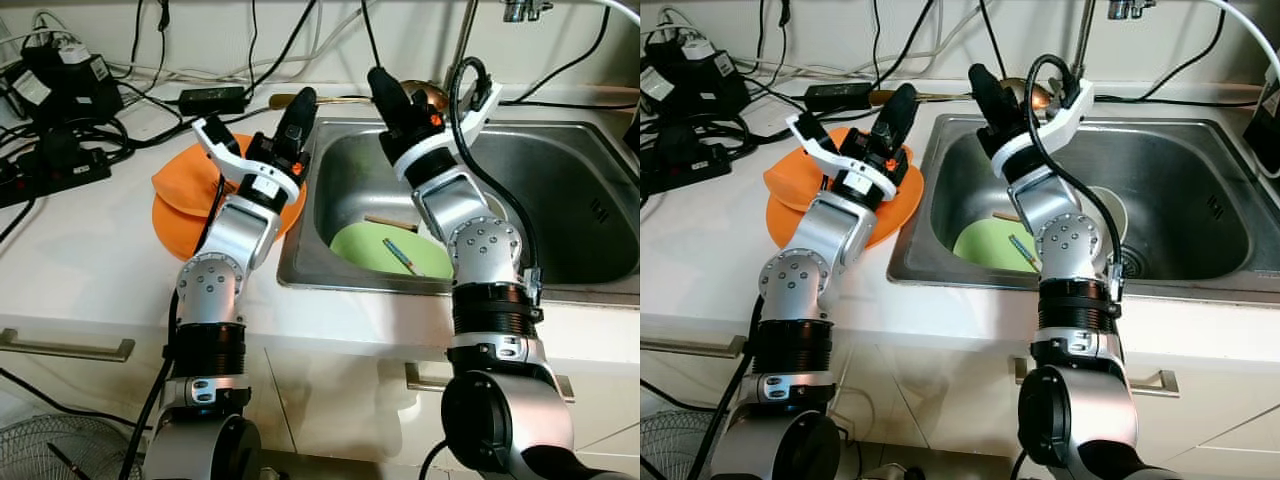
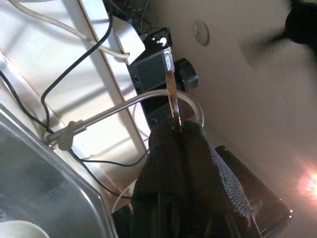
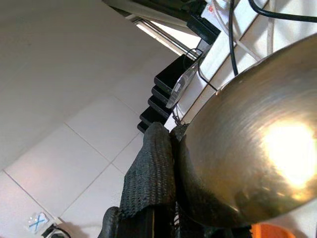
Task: Kitchen organization
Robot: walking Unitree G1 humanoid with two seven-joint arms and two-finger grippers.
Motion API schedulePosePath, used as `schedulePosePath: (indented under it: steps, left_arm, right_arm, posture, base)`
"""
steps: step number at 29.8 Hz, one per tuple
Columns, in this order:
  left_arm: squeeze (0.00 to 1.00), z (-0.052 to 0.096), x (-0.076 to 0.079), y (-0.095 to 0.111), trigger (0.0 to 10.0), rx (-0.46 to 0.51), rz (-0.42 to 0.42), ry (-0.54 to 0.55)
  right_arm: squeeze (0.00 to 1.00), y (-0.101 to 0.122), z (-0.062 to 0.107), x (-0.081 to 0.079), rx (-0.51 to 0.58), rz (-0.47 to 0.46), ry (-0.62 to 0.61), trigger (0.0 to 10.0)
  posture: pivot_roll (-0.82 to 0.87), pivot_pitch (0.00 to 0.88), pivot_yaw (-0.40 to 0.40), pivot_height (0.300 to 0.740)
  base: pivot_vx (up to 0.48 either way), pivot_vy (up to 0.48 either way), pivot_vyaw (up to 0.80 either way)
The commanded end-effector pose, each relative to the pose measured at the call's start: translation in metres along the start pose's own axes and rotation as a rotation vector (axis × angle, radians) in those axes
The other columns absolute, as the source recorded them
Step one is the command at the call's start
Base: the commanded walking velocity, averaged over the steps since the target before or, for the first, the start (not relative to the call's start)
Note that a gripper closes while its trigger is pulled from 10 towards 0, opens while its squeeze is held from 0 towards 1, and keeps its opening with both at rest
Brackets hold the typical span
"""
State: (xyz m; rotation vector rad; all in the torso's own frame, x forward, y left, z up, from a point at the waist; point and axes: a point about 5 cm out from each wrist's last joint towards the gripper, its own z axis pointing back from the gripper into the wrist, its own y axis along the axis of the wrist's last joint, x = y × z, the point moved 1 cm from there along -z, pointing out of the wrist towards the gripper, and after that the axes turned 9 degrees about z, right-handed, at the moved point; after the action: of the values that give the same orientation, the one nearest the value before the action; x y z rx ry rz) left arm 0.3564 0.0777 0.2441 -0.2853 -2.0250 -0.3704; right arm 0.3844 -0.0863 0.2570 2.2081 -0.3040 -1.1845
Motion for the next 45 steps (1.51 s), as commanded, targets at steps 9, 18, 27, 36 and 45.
schedulePosePath:
  steps: [9, 18, 27, 36, 45]
  left_arm:
    - [1.00, 0.001, -0.011, -0.047, 10.0, -0.197, -0.122, 0.039]
    - [1.00, 0.000, -0.003, -0.045, 10.0, -0.256, -0.284, 0.023]
    - [1.00, 0.003, 0.016, -0.042, 10.0, -0.414, -0.728, -0.064]
    - [1.00, 0.019, 0.019, -0.041, 10.0, -0.525, -1.019, -0.092]
    - [1.00, 0.044, 0.001, -0.022, 10.0, -0.615, -1.206, -0.001]
  right_arm:
    - [0.00, 0.010, -0.007, 0.004, 0.032, 0.071, -0.071, 0.0]
    - [0.00, 0.027, -0.003, 0.028, 0.108, 0.179, -0.259, 0.0]
    - [0.00, 0.042, 0.012, 0.060, -0.018, 0.701, -0.443, 0.0]
    - [0.00, 0.020, 0.037, 0.097, -0.309, 0.960, -0.479, 0.0]
    - [0.00, -0.030, 0.047, 0.102, -0.597, 0.991, -0.288, 1.4]
  posture:
    - [-0.06, 0.017, 0.069, 0.740]
    - [-0.07, 0.019, 0.074, 0.740]
    - [-0.06, 0.027, 0.064, 0.740]
    - [-0.05, 0.033, 0.061, 0.740]
    - [-0.04, 0.035, 0.048, 0.740]
  base:
    - [0.000, 0.000, 0.00]
    - [0.000, 0.000, 0.00]
    - [0.000, 0.000, 0.00]
    - [0.000, 0.000, 0.00]
    - [0.000, 0.000, 0.00]
